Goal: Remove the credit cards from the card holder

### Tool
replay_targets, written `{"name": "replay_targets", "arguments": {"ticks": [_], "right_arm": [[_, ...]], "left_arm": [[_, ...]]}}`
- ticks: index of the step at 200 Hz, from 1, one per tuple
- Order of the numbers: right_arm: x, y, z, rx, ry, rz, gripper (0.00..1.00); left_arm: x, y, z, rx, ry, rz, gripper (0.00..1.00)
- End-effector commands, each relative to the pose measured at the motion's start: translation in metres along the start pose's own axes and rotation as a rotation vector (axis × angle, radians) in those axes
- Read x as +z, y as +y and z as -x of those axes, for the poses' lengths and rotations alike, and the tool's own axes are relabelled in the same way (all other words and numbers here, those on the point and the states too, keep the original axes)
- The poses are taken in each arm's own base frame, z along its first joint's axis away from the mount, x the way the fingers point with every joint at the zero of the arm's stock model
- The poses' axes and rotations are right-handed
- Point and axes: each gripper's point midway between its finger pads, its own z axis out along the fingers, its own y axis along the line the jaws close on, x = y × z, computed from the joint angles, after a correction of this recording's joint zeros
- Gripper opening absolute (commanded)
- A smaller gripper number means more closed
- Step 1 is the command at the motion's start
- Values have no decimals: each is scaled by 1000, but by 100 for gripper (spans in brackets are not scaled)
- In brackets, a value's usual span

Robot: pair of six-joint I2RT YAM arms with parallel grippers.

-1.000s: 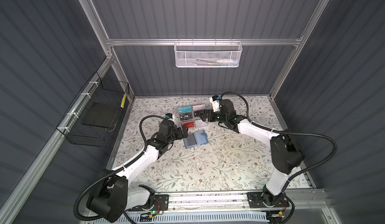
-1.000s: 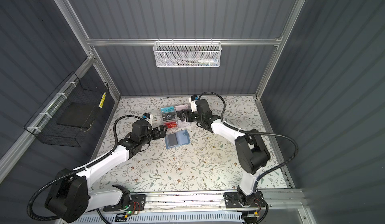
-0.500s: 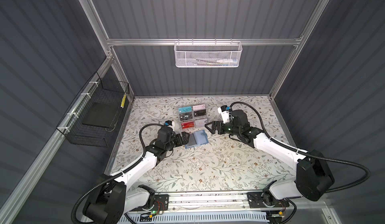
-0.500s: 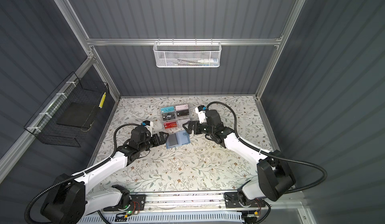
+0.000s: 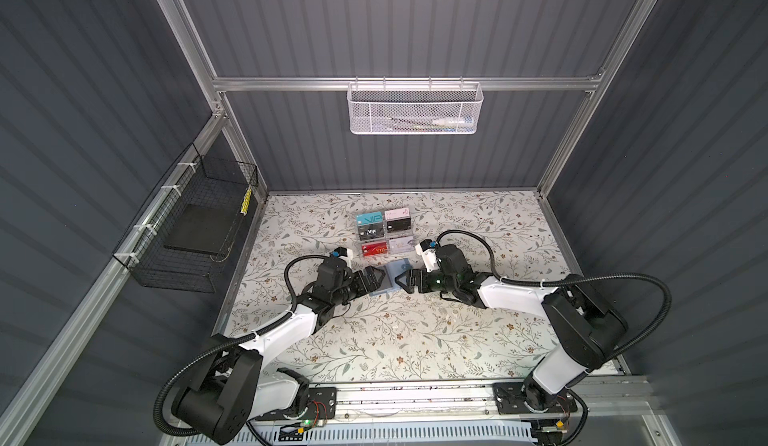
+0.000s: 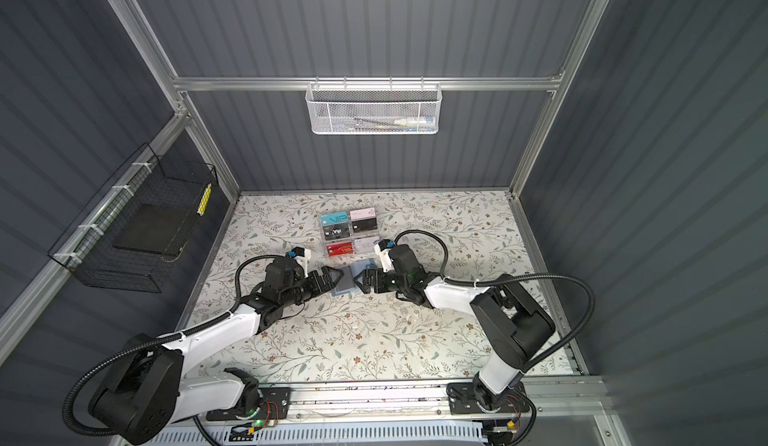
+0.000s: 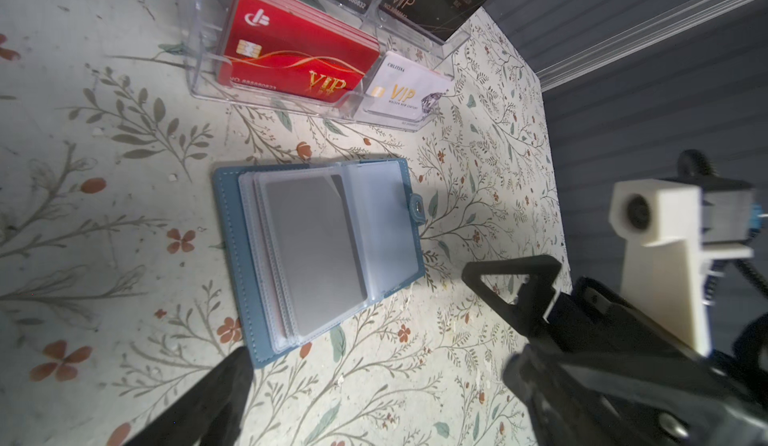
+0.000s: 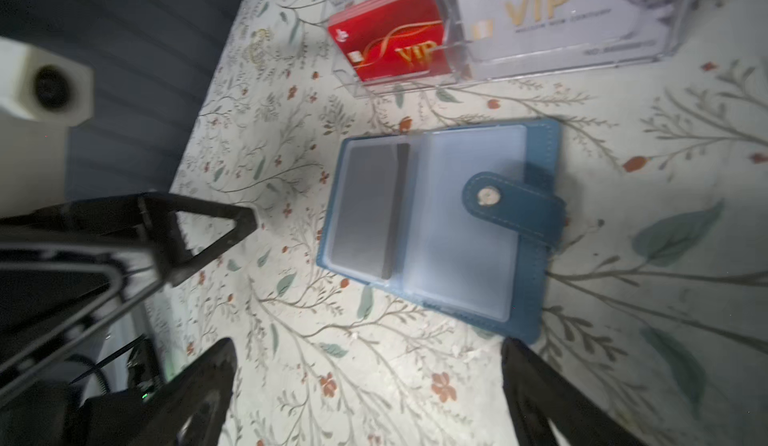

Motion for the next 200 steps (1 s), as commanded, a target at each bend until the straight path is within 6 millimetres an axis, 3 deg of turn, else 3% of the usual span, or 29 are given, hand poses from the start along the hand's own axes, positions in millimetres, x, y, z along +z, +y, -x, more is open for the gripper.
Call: {"name": "replay_targets", "arguments": {"ticks": [1, 65, 136, 200], "right_arm": [[7, -22, 28, -25, -86, -160, 99], [33, -48, 24, -118, -36, -422, 99], [51, -62, 31, -161, -12, -564, 86], [62, -66, 19, -148, 17, -572, 61]], "left_arm": [[-3, -5, 1, -10, -1, -26, 100], [-7, 0, 0, -11, -7, -8, 100], [-8, -1, 1, -5, 1, -18, 100], [2, 4, -6, -21, 24, -40, 100]]}}
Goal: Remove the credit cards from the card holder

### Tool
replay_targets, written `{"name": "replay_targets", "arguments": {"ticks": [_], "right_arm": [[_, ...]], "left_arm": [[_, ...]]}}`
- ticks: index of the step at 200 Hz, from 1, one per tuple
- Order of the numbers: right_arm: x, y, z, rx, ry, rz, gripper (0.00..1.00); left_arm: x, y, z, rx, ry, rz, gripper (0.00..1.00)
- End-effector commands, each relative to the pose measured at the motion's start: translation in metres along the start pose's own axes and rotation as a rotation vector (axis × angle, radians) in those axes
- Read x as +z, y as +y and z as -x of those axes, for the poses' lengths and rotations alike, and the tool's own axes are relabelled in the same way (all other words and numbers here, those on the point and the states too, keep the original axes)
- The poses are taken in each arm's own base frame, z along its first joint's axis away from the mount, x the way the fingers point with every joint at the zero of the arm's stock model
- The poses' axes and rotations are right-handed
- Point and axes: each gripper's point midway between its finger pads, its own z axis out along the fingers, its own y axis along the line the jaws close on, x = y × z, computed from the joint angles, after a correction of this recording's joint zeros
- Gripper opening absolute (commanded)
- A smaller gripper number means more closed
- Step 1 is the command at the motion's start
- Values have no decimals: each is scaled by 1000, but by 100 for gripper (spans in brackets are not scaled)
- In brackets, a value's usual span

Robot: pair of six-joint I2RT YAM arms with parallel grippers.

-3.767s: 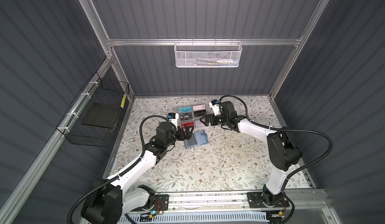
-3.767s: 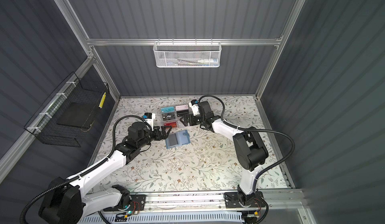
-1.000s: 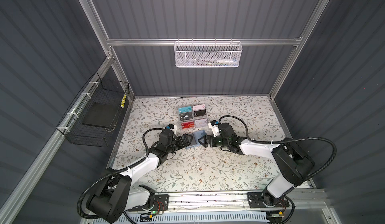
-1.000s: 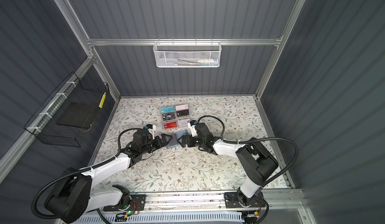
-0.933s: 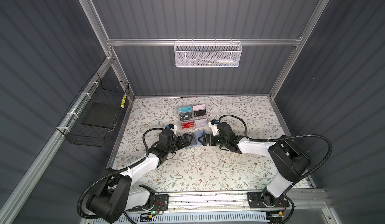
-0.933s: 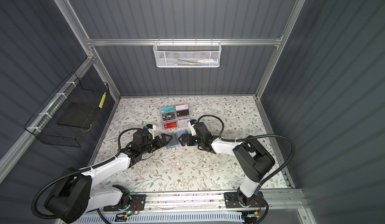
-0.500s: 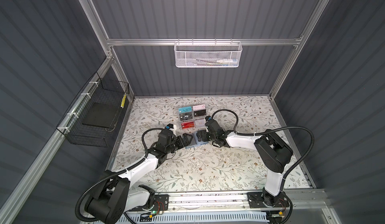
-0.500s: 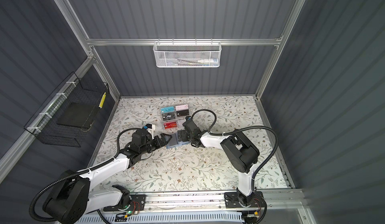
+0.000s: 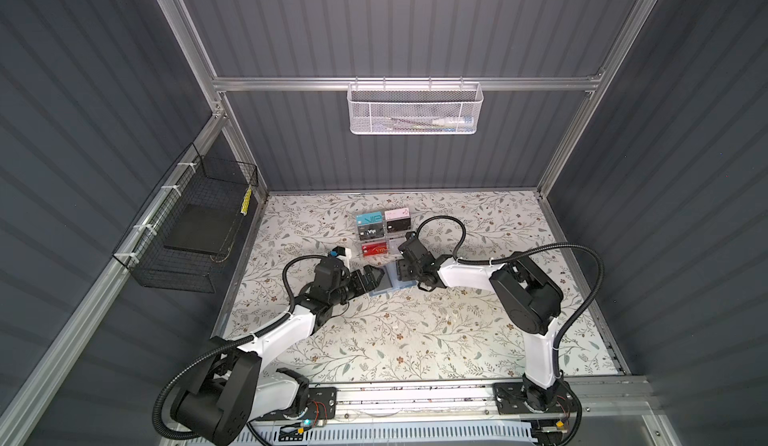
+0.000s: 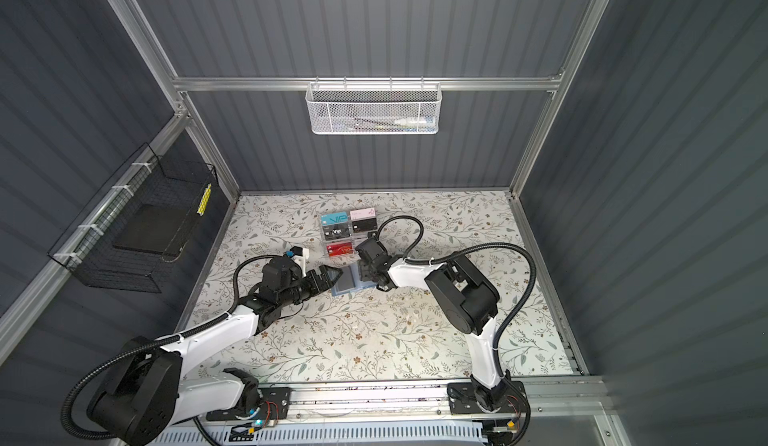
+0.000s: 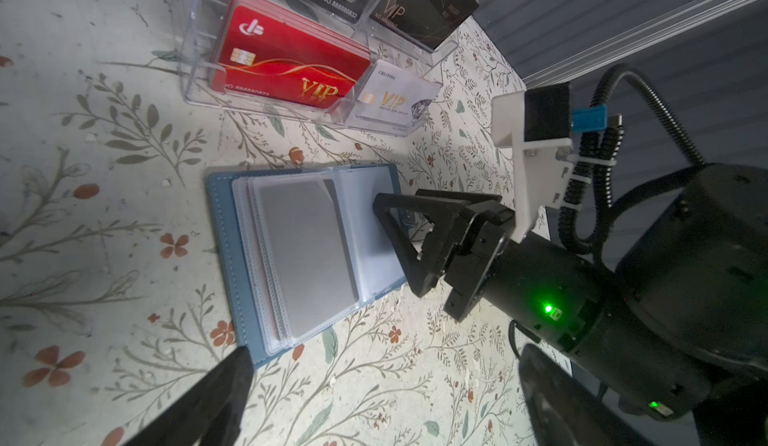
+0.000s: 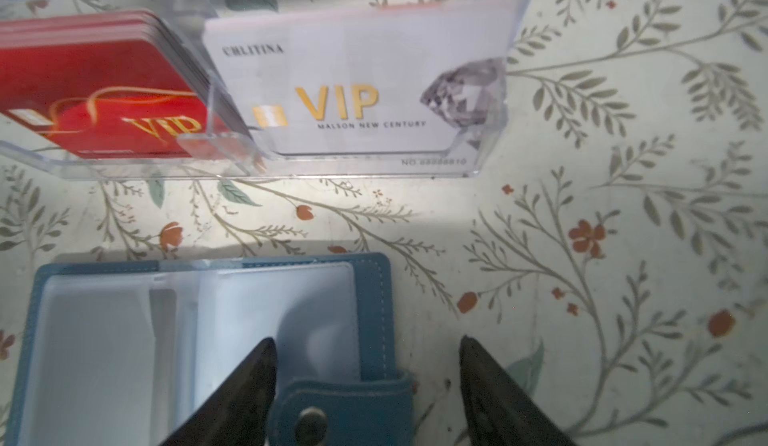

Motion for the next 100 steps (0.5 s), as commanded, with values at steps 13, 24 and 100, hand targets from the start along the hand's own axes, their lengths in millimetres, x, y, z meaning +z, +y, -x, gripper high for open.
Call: {"name": "replay_targets", "arguments": {"ticks": [13, 24, 100], "right_arm": [[2, -1, -6, -9, 15, -37, 54], [2, -2, -7, -12, 15, -45, 48], [-10, 5, -27, -37, 23, -38, 8]], "left_arm": [[4, 6, -7, -12, 25, -13, 100], [5, 5, -7, -10, 25, -18, 100], [3, 8, -10, -15, 26, -14, 100]]}}
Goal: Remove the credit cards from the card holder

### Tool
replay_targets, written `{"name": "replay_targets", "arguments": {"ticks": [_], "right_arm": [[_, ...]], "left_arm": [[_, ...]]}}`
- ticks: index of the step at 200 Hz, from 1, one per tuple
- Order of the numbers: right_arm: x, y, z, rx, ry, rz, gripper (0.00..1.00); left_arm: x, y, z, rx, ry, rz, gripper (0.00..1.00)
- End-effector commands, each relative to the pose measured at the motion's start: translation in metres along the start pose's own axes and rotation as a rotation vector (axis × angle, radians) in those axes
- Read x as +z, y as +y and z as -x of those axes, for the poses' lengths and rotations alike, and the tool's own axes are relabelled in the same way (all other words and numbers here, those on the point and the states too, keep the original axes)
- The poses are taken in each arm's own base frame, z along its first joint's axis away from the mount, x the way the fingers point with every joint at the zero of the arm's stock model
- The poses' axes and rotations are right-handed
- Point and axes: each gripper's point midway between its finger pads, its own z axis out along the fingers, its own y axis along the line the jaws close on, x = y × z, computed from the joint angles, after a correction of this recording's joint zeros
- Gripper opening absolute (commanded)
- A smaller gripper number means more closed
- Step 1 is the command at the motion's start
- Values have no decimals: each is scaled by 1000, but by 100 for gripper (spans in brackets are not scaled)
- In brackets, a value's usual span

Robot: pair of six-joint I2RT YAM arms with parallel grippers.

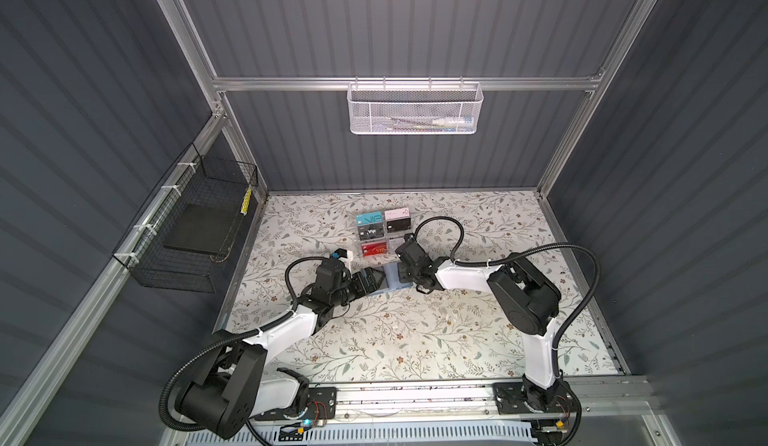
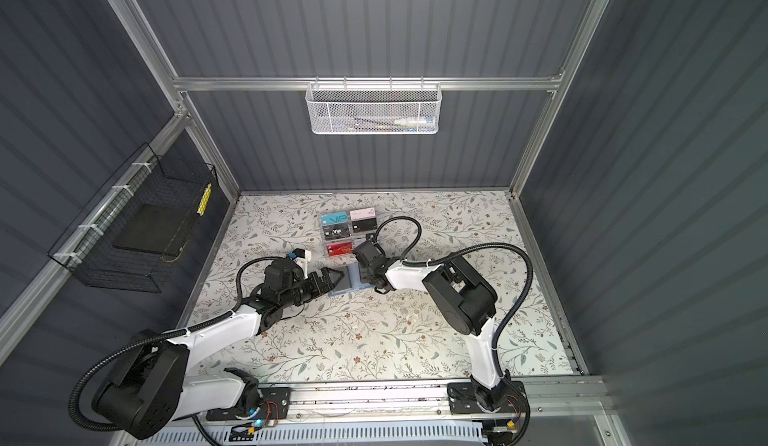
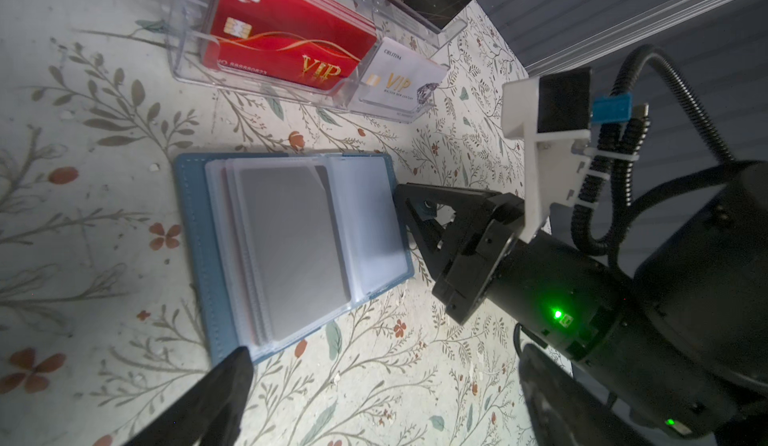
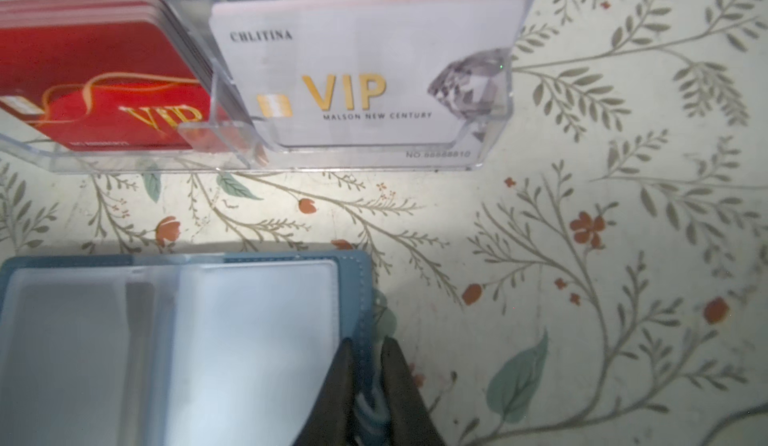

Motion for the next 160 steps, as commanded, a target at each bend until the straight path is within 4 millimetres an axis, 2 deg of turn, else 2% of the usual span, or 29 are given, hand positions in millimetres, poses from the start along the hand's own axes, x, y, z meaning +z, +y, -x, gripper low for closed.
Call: {"name": "replay_targets", "arguments": {"ticks": [1, 17, 56, 102, 133, 160], "right_arm": [[-8, -1, -23, -21, 40, -19, 8], [-15, -1, -31, -19, 38, -18, 4], [-33, -10, -55, -23, 30, -28, 2], [-43, -16, -72, -137, 39, -22, 0], [-50, -20, -76, -218, 50, -21, 0], [-54, -18, -66, -267, 64, -36, 0]], "left_arm": [[-2, 4, -5, -10, 8, -6, 100], [-3, 7, -7, -13, 10, 2, 100], [-4, 15, -11, -23, 9, 28, 100], [0, 10, -10, -41, 18, 2, 100], [1, 10, -10, -44, 20, 1, 100], [6, 6, -16, -67, 49, -44, 100]]}}
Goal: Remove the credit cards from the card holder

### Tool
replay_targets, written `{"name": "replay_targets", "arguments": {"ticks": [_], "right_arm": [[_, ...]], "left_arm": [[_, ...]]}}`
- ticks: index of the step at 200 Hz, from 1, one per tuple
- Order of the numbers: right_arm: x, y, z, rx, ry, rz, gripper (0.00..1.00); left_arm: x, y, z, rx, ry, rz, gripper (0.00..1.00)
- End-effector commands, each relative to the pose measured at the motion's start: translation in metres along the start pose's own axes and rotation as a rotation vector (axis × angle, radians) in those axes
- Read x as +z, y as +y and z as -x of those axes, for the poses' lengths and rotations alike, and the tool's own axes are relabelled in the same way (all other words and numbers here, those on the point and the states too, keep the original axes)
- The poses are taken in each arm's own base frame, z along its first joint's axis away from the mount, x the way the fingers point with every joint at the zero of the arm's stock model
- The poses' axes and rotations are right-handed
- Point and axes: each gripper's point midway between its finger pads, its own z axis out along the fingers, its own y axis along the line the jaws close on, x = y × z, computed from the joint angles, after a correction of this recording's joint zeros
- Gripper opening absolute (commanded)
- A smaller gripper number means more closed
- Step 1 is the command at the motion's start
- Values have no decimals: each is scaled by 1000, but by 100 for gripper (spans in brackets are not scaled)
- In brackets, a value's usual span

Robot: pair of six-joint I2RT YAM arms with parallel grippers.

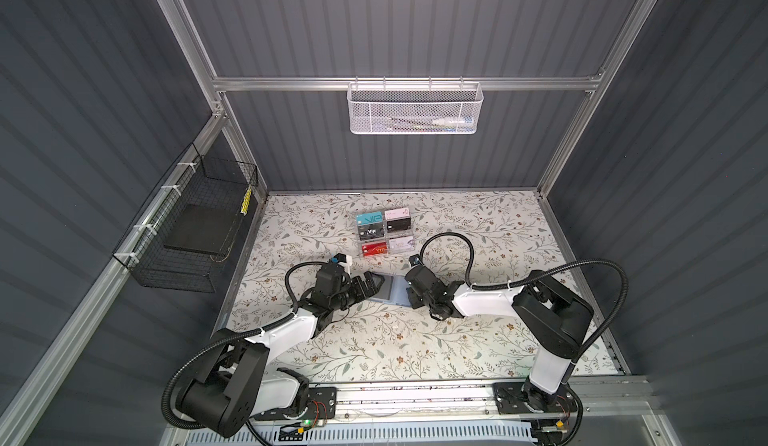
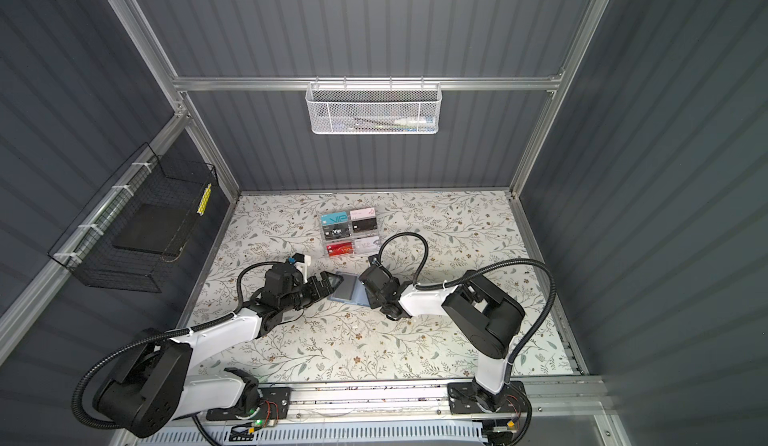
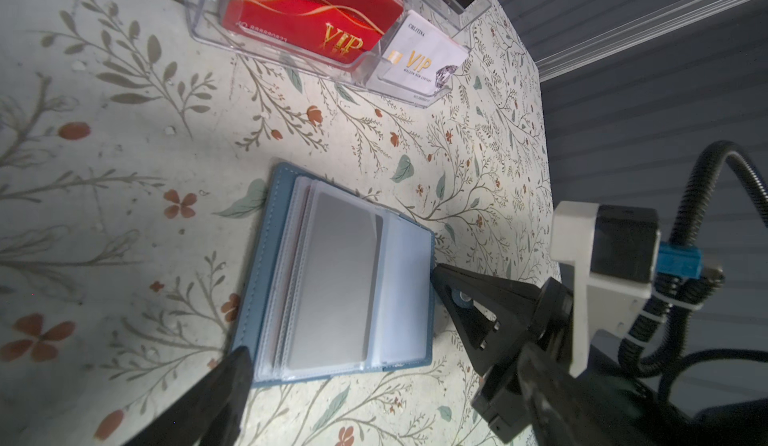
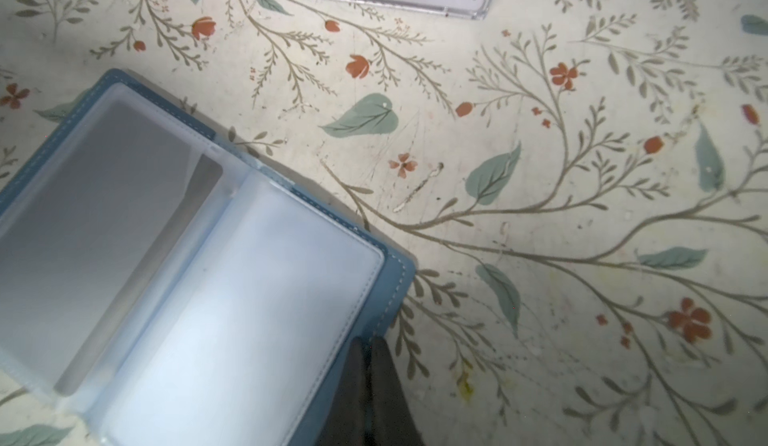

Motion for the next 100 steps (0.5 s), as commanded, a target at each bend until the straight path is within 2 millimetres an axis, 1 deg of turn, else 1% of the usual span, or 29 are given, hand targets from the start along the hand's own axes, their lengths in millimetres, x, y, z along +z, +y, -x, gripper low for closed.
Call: {"name": "replay_targets", "arguments": {"ticks": [1, 23, 53, 73, 100], "right_arm": [[-4, -6, -9, -103, 66, -34, 0], [-8, 2, 2, -148, 69, -3, 0], [-11, 8, 10, -277, 74, 18, 0], [-9, 11, 11, -335, 81, 32, 0], [0, 9, 9, -356, 125, 17, 5]], "left_arm": [[3, -5, -3, -27, 24, -47, 100], [5, -6, -4, -37, 33, -62, 100], [4, -7, -1, -45, 18, -58, 100], [4, -8, 0, -50, 16, -63, 100], [2, -6, 1, -54, 12, -46, 100]]}}
